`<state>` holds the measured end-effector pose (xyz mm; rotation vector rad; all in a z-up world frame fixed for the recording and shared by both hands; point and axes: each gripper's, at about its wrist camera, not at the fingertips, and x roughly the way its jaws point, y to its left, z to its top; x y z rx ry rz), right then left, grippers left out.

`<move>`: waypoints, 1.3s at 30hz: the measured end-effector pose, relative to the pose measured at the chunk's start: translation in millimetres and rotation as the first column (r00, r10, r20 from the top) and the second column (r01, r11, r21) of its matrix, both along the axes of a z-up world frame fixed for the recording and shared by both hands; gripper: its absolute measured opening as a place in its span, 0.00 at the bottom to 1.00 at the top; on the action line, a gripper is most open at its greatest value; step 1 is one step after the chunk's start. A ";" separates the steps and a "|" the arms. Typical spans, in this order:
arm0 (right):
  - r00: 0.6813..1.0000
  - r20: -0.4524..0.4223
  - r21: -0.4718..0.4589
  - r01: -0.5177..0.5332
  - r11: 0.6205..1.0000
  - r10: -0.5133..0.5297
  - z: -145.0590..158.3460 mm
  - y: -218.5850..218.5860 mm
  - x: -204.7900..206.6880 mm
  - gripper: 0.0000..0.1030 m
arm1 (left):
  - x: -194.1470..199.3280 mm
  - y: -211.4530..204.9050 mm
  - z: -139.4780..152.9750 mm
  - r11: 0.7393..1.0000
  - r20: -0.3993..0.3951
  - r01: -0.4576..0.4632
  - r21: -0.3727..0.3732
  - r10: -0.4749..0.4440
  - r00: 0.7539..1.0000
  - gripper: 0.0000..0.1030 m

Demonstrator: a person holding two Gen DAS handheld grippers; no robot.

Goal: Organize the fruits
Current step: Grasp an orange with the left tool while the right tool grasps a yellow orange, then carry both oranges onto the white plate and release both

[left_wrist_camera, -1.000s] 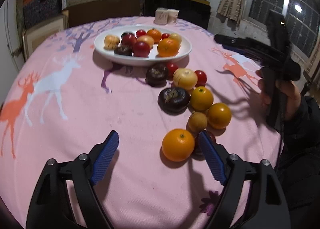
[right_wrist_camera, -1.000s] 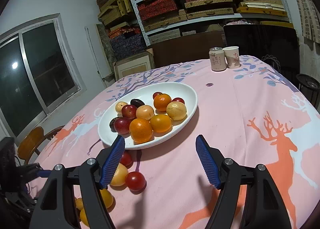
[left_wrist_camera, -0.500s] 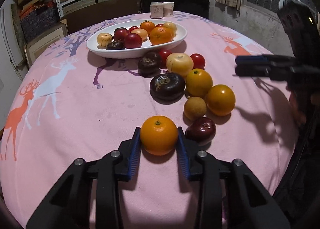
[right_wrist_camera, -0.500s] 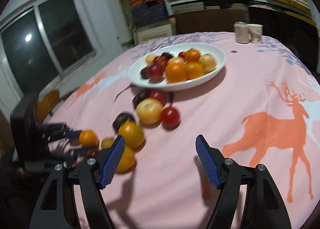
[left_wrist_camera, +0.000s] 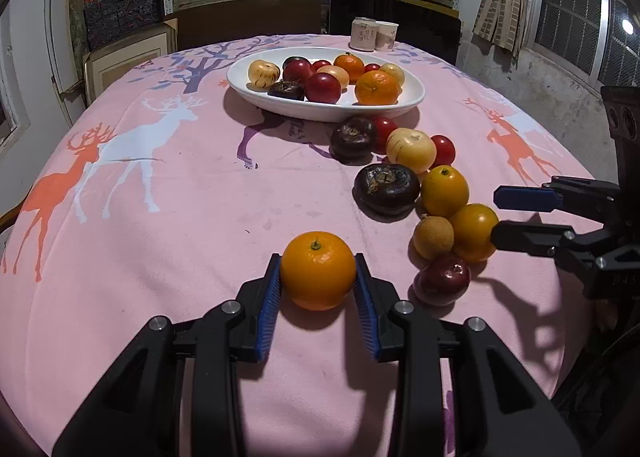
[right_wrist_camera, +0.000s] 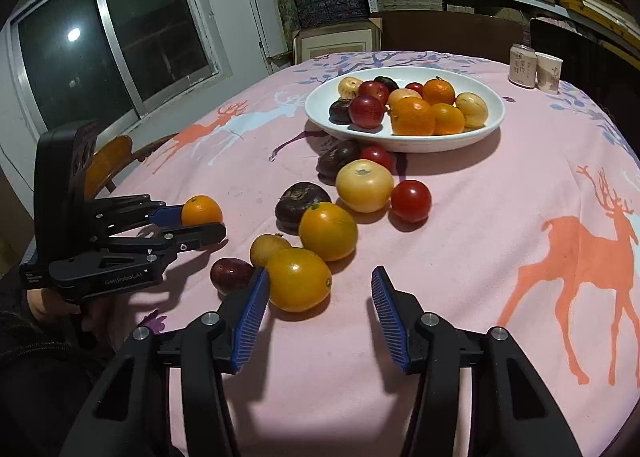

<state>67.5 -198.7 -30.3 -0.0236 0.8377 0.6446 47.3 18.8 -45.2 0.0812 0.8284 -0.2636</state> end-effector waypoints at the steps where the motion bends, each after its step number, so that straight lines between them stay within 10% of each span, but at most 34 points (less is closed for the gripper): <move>1: 1.000 -0.008 -0.003 -0.006 1.000 0.006 -0.6 3.1 -0.4 0.52 | 0.3 0.3 -0.3 1.000 -0.003 -0.001 -0.001 0.001 1.000 0.33; 5: 1.000 -0.025 -0.011 -0.019 1.000 0.019 -5.0 12.5 -1.5 0.52 | 1.5 1.6 -1.1 1.000 -0.012 -0.001 -0.010 0.001 1.000 0.33; 7: 0.999 -0.034 0.014 -0.042 0.999 0.042 -7.5 15.3 -1.3 0.36 | 2.0 1.2 -1.7 1.000 -0.016 0.002 -0.011 -0.002 1.000 0.33; 39: 0.987 0.051 0.263 0.135 0.955 -0.154 53.0 -64.0 11.4 0.35 | 10.0 0.0 -2.1 1.000 -0.044 -0.009 -0.030 0.008 0.999 0.33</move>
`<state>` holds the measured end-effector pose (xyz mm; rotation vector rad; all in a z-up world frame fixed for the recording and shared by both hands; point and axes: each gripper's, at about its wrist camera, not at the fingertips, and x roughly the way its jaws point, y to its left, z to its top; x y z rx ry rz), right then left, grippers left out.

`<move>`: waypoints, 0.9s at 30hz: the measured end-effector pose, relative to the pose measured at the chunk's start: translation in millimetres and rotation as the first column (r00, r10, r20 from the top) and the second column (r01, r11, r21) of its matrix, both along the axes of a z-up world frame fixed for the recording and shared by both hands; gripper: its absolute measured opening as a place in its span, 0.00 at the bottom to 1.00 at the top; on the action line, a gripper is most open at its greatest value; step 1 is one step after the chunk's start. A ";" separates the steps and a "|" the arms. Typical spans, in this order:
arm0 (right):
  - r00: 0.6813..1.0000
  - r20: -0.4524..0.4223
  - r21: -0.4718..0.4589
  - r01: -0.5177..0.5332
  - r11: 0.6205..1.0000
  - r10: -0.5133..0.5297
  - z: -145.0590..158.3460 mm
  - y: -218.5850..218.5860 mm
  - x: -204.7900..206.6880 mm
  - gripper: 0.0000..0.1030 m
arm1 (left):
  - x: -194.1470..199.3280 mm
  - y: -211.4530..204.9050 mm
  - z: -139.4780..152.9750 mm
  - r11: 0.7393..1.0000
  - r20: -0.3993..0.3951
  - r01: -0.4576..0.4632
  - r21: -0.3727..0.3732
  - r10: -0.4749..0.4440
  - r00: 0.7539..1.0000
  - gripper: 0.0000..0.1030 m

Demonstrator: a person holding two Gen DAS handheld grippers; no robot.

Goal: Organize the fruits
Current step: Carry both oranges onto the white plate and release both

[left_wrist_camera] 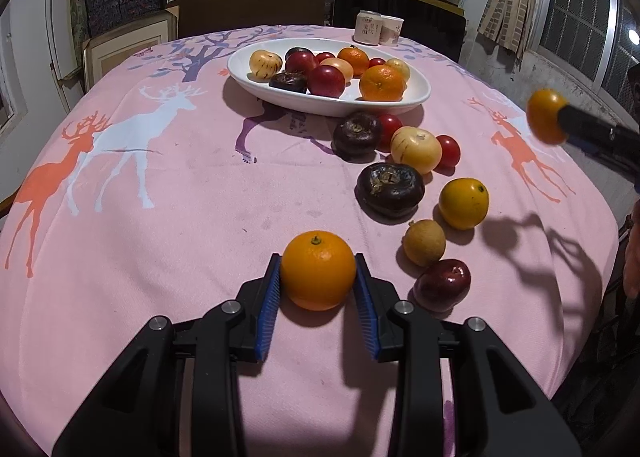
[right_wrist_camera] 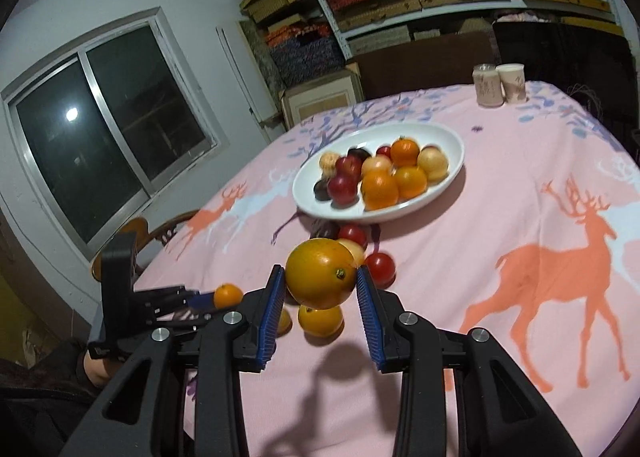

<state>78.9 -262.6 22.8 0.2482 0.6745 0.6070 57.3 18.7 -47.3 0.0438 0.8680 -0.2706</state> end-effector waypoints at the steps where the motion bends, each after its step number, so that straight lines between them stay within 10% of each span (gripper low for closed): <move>1: 1.000 0.008 0.006 0.009 1.000 -0.009 4.0 -3.4 1.6 0.35 | 1.1 -1.2 0.8 1.000 -0.003 0.004 -0.004 -0.004 1.000 0.33; 17: 0.988 0.124 -0.005 0.088 0.996 -0.087 52.0 -8.5 89.0 0.36 | 93.0 -22.7 93.6 0.999 0.195 0.028 -0.015 -0.025 0.981 0.33; 27: 0.994 0.013 -0.033 0.106 0.994 -0.106 3.9 26.4 186.4 0.36 | 209.2 -28.5 59.6 0.996 0.060 -0.023 -0.083 0.028 0.998 0.33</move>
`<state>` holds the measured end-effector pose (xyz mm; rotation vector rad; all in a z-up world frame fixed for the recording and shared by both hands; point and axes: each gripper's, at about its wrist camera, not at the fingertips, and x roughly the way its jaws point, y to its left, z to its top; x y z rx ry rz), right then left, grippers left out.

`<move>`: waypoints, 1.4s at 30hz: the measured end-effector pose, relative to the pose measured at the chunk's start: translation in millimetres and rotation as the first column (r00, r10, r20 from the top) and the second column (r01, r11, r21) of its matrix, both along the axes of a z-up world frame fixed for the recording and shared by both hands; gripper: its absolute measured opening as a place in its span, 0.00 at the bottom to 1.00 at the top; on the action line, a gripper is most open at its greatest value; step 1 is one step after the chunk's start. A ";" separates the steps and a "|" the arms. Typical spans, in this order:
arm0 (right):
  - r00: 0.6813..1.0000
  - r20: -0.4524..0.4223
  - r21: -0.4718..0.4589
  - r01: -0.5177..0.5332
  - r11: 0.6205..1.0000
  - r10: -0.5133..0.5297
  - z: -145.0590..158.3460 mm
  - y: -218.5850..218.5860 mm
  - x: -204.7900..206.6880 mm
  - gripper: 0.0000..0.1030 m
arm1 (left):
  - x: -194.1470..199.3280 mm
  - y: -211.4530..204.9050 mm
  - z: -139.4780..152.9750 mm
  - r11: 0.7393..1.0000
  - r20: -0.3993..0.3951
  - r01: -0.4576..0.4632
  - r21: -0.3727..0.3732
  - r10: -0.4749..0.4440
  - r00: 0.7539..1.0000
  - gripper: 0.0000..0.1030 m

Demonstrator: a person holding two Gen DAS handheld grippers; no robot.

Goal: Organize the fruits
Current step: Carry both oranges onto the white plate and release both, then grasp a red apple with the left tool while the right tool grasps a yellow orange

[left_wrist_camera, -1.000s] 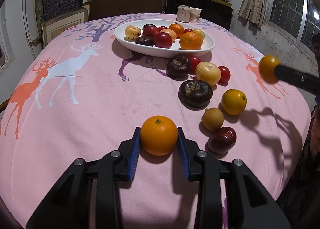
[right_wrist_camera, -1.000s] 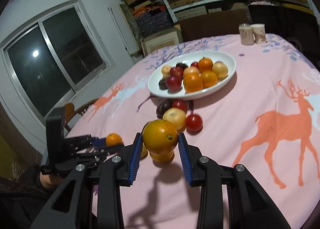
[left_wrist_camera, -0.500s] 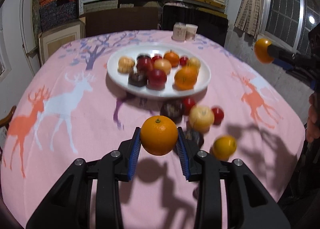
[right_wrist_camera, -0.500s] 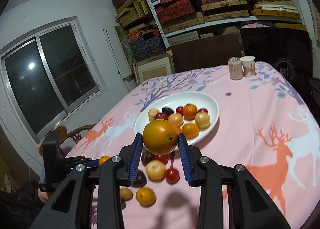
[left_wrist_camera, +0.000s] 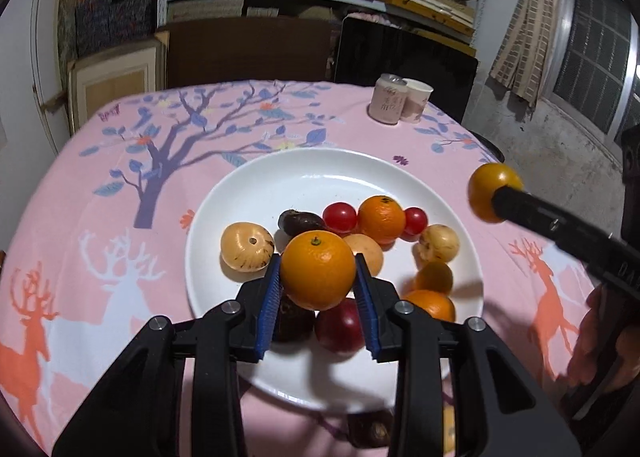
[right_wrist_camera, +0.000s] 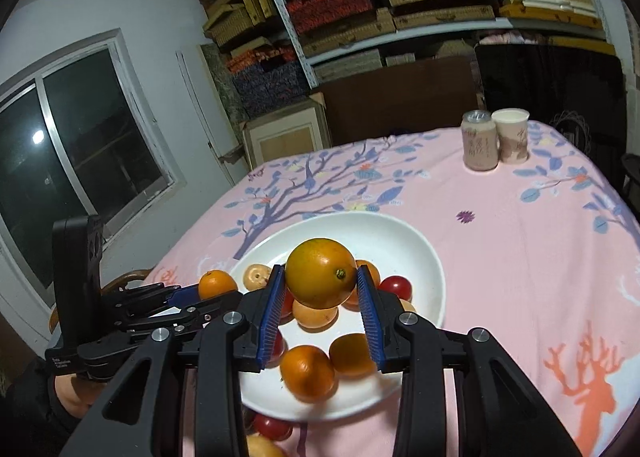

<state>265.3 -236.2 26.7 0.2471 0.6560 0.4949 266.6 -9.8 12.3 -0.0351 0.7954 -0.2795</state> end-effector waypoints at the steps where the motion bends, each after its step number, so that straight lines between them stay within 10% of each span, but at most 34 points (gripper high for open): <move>1: 1.000 -0.012 0.002 -0.002 1.000 0.002 -6.5 3.2 5.2 0.37 | 3.8 -0.5 -4.8 1.000 -0.008 -0.004 -0.002 0.004 1.000 0.33; 5: 0.999 -0.045 0.041 -0.016 0.999 0.018 -25.8 3.4 10.8 0.47 | 1.5 5.2 -12.3 0.999 0.026 -0.036 -0.016 0.037 0.999 0.67; 13: 0.999 -0.009 0.060 0.054 0.997 -0.053 -23.9 -22.0 -14.6 0.58 | -37.6 4.0 -0.6 1.000 0.119 0.005 0.013 -0.007 0.993 0.70; 31: 0.992 -0.001 0.117 0.126 0.985 -0.127 -36.1 -71.1 -110.4 0.66 | -222.4 -16.9 -32.2 0.957 -0.018 0.265 0.119 -0.265 0.964 0.70; 42: 0.997 -0.057 0.094 0.054 0.994 -0.049 -42.9 -62.5 -150.5 0.66 | -226.3 -19.1 -59.6 0.974 -0.066 0.215 0.074 -0.210 0.975 0.28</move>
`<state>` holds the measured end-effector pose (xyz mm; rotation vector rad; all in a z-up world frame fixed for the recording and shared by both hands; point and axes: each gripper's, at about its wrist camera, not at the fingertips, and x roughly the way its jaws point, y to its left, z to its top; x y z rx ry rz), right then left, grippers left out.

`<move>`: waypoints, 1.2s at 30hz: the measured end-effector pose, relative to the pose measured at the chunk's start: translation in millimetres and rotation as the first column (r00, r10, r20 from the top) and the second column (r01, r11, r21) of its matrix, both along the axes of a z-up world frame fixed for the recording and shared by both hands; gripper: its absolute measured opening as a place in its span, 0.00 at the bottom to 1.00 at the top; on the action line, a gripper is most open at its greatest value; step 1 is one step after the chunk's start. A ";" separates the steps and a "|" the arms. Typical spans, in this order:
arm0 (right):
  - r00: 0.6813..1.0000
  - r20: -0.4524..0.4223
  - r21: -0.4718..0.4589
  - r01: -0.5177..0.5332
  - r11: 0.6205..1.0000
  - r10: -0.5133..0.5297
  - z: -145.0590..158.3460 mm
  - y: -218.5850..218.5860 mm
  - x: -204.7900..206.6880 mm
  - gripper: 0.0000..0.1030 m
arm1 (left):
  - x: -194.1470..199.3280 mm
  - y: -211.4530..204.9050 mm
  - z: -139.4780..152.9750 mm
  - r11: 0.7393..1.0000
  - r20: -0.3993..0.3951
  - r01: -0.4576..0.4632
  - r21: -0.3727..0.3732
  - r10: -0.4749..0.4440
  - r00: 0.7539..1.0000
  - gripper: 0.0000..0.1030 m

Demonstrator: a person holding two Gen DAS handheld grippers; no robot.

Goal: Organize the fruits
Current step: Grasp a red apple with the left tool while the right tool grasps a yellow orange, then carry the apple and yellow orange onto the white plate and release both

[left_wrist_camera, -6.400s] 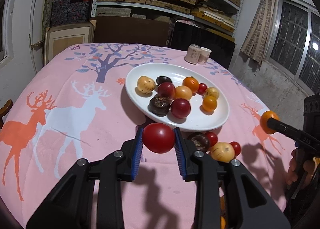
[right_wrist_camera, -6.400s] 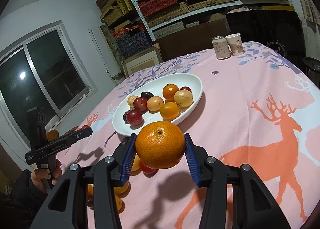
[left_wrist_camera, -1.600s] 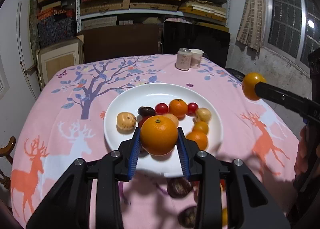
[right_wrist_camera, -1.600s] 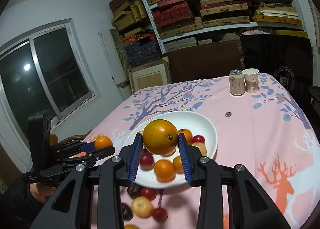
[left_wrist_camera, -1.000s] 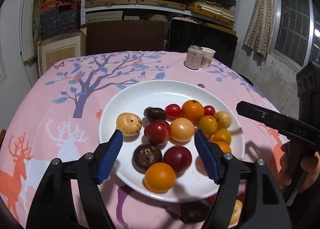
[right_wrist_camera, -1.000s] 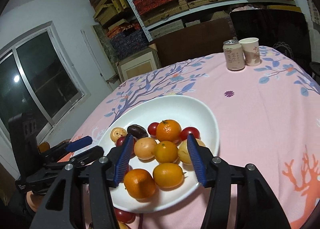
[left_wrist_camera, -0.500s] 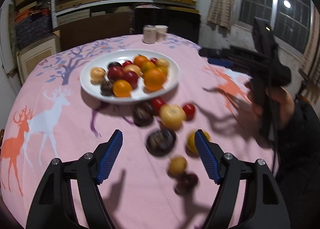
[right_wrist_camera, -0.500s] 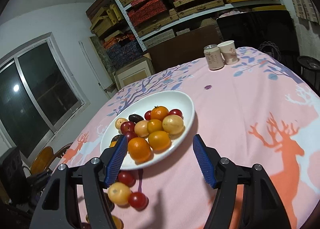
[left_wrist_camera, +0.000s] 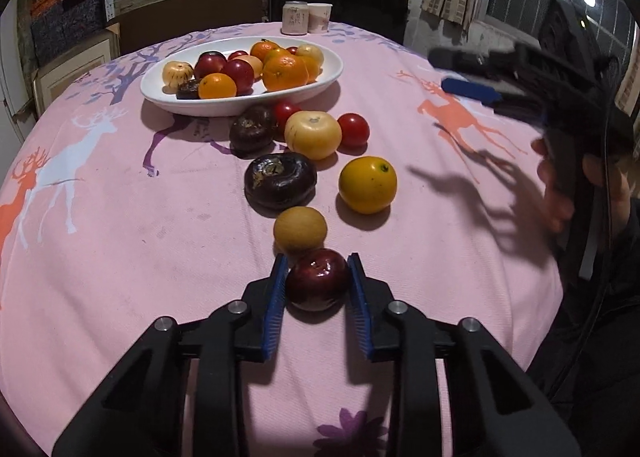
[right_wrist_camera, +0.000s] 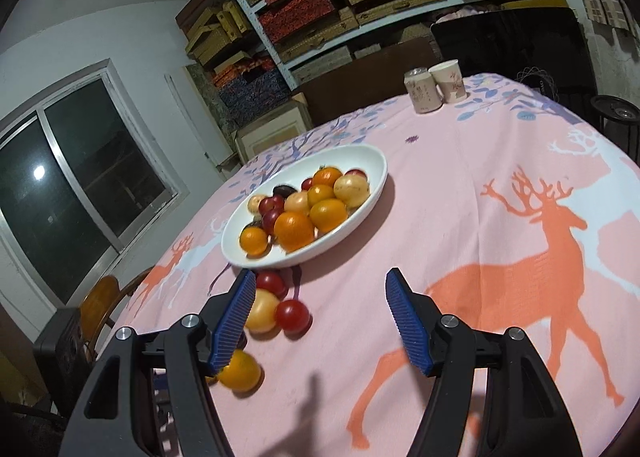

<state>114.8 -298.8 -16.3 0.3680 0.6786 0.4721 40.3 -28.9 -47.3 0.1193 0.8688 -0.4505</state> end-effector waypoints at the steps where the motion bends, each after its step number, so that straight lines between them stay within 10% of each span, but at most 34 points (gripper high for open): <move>1: 1.000 -0.016 -0.020 -0.025 1.000 0.024 -2.0 5.8 -1.8 0.66 | -1.0 1.7 1.1 1.000 0.003 -0.003 -0.007 0.003 1.000 0.28; 14: 0.957 -0.086 -0.319 -0.290 0.902 0.278 -12.7 101.1 -21.6 0.65 | -9.8 22.3 13.3 0.997 0.038 -0.064 -0.050 0.066 0.997 0.29; 21: 0.946 -0.161 -0.337 -0.320 0.885 0.281 -23.1 120.9 -9.7 0.37 | -6.9 27.3 9.7 0.995 0.025 -0.074 -0.060 0.076 0.997 0.29; 36: 0.969 -0.112 -0.266 -0.242 0.933 0.220 -19.1 99.2 -14.4 0.36 | -2.2 32.5 8.3 0.993 0.017 -0.093 -0.077 0.095 0.995 0.29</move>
